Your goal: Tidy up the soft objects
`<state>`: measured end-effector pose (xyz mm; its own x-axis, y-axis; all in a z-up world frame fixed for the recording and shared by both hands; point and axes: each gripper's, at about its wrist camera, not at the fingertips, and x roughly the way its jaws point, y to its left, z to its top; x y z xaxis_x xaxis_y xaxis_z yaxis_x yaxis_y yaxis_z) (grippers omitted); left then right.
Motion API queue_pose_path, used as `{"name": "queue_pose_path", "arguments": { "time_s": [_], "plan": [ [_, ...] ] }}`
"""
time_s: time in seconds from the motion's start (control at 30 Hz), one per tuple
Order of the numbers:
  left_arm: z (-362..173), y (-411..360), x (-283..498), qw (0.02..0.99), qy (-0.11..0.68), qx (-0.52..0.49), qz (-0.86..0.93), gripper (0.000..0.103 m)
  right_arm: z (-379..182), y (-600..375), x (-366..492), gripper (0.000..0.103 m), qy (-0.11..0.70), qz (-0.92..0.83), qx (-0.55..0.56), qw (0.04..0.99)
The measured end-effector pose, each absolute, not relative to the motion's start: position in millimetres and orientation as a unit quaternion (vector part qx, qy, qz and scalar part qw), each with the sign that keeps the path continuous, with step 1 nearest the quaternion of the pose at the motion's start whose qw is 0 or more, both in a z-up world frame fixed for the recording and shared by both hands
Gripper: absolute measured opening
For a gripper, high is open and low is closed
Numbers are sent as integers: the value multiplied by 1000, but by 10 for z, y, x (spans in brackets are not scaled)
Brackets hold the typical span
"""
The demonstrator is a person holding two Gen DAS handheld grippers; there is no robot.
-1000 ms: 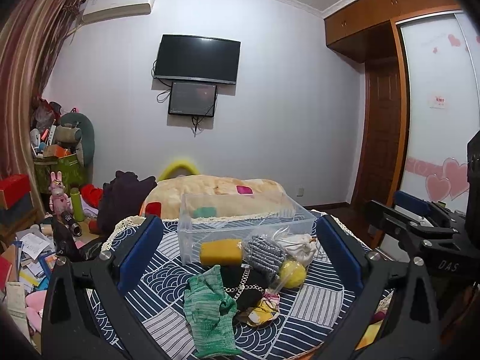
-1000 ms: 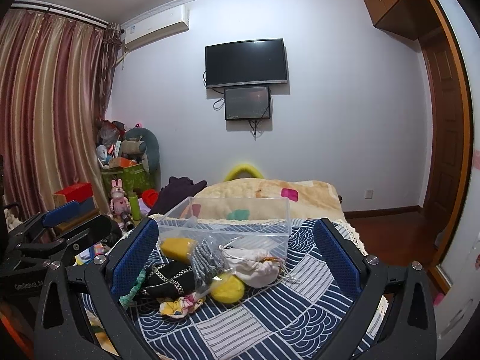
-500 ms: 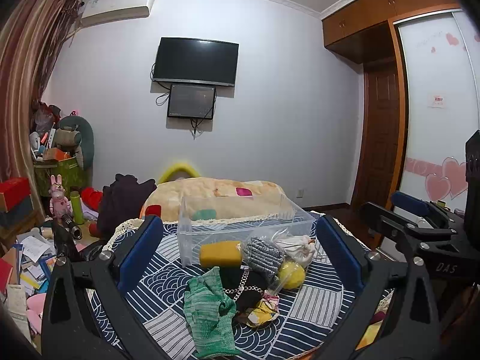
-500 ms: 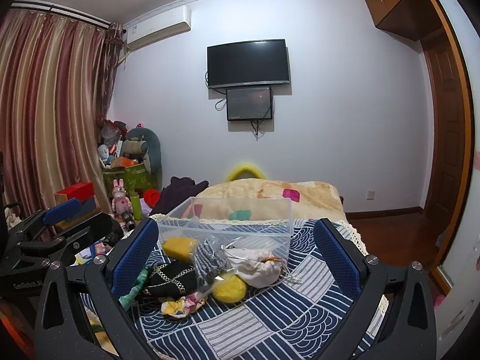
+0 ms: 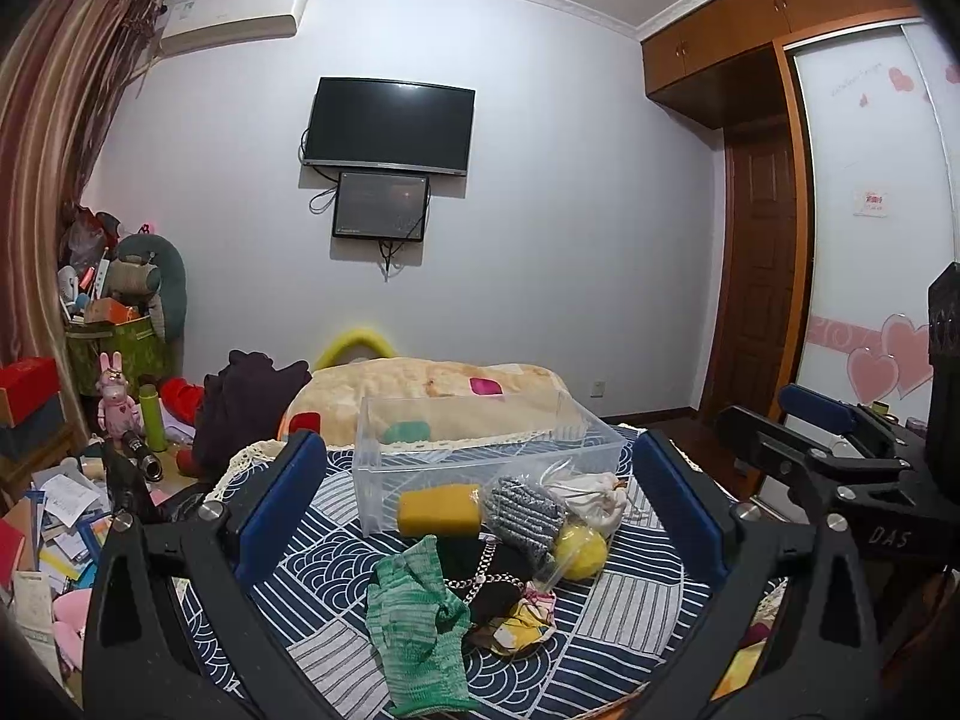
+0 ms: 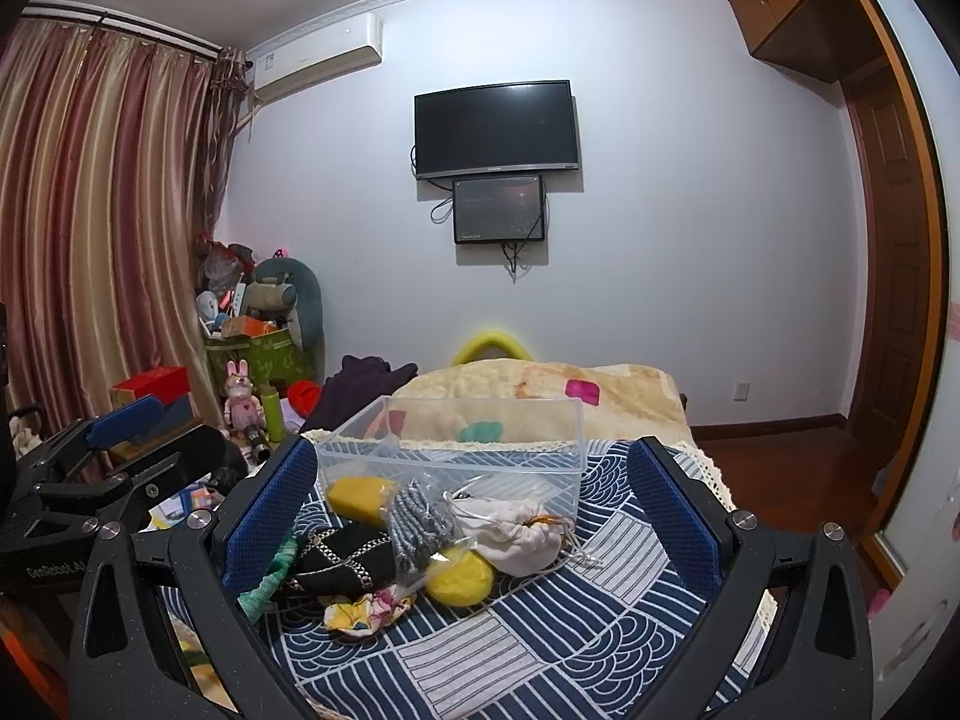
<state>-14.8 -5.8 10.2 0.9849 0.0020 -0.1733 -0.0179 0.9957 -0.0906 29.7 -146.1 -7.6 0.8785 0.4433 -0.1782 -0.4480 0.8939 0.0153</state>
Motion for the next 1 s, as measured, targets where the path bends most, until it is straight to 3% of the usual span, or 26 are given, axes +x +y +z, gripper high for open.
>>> {"name": "queue_pose_path", "arguments": {
  "time_s": [0.6, 1.0],
  "plan": [
    [69, -49, -165, 995, 91, -41, -9, 103, -109, -1454, 315, 103, 86, 226, -19, 970],
    [-236, 96, 108, 986, 156, -58, 9, 103, -298, -1399, 510, 102, 122, 236, -22, 964]
  ]
}}
